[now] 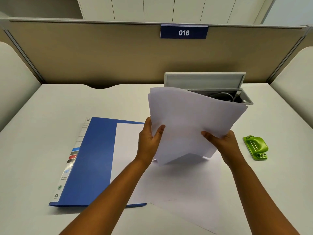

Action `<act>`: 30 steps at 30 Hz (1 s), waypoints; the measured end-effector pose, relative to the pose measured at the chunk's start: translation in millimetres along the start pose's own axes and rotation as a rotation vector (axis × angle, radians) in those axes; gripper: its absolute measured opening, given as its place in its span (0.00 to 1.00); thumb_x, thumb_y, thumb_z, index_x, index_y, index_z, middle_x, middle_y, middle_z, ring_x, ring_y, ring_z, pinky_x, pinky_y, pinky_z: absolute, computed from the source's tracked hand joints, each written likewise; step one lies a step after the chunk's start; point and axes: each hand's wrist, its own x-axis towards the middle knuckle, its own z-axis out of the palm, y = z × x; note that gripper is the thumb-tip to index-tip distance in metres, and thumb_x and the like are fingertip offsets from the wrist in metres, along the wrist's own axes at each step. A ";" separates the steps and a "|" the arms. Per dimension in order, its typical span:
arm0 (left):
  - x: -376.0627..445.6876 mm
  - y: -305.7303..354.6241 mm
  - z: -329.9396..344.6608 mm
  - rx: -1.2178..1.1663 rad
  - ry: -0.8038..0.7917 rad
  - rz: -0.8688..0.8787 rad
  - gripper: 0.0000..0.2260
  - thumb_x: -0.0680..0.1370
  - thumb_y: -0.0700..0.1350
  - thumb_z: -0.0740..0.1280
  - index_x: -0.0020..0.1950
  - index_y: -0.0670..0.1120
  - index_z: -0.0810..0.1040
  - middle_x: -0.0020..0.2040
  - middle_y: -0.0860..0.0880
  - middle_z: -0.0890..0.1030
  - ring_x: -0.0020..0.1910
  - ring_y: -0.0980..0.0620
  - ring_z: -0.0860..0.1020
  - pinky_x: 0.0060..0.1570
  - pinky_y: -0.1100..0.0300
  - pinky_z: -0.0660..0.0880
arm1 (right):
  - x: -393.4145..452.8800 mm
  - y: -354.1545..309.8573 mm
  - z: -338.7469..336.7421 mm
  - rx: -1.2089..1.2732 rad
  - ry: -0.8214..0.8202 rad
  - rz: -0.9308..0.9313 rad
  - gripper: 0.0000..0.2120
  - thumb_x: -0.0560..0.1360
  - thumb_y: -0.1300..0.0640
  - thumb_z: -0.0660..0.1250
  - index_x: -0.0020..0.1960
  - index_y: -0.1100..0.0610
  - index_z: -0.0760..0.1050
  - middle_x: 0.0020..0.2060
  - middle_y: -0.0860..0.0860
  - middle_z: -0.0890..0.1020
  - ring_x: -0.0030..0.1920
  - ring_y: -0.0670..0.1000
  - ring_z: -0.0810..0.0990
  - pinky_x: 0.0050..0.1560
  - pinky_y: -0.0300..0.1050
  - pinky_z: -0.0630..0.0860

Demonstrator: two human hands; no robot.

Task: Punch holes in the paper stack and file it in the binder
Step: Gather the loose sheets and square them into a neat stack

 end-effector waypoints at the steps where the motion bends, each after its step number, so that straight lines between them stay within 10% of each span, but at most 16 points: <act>1: -0.9 1.3 1.1 0.007 0.005 0.010 0.12 0.78 0.43 0.60 0.59 0.55 0.64 0.56 0.56 0.73 0.52 0.54 0.76 0.58 0.53 0.74 | -0.1 -0.4 0.2 0.006 0.010 0.006 0.18 0.60 0.47 0.76 0.48 0.48 0.78 0.40 0.43 0.84 0.44 0.47 0.82 0.40 0.33 0.79; 5: -4.2 10.5 6.2 0.034 0.049 0.103 0.10 0.78 0.41 0.58 0.55 0.56 0.65 0.56 0.56 0.73 0.54 0.55 0.75 0.58 0.58 0.73 | 2.5 -9.6 1.5 0.071 0.044 -0.036 0.13 0.67 0.64 0.71 0.46 0.49 0.78 0.38 0.40 0.85 0.42 0.43 0.83 0.41 0.35 0.78; 12: -16.8 -21.7 10.4 0.018 0.048 -0.127 0.16 0.79 0.44 0.58 0.67 0.48 0.64 0.64 0.48 0.73 0.61 0.48 0.74 0.61 0.53 0.72 | -11.6 17.6 8.1 -0.116 0.050 0.040 0.17 0.67 0.62 0.73 0.54 0.53 0.75 0.46 0.47 0.81 0.47 0.49 0.80 0.44 0.33 0.78; 21: -29.8 -46.0 6.4 0.180 0.067 -0.259 0.09 0.80 0.45 0.56 0.55 0.44 0.71 0.52 0.47 0.77 0.48 0.52 0.75 0.49 0.63 0.72 | -34.9 51.7 3.2 -0.280 0.238 0.057 0.12 0.76 0.59 0.64 0.59 0.53 0.73 0.47 0.51 0.81 0.43 0.35 0.79 0.45 0.30 0.73; 24: -31.0 -44.1 2.7 0.252 0.089 -0.270 0.07 0.80 0.45 0.57 0.49 0.43 0.71 0.48 0.48 0.76 0.44 0.53 0.75 0.46 0.63 0.71 | -31.3 53.2 2.2 -0.327 0.219 0.066 0.13 0.76 0.60 0.63 0.60 0.58 0.74 0.48 0.50 0.80 0.46 0.46 0.79 0.42 0.25 0.72; 30: -46.5 -68.5 -25.3 0.483 0.358 -0.280 0.10 0.76 0.44 0.64 0.55 0.41 0.76 0.56 0.42 0.79 0.52 0.48 0.76 0.50 0.61 0.72 | -38.2 79.0 17.3 -0.358 0.090 0.282 0.15 0.76 0.59 0.63 0.63 0.59 0.72 0.54 0.57 0.80 0.47 0.54 0.78 0.51 0.47 0.73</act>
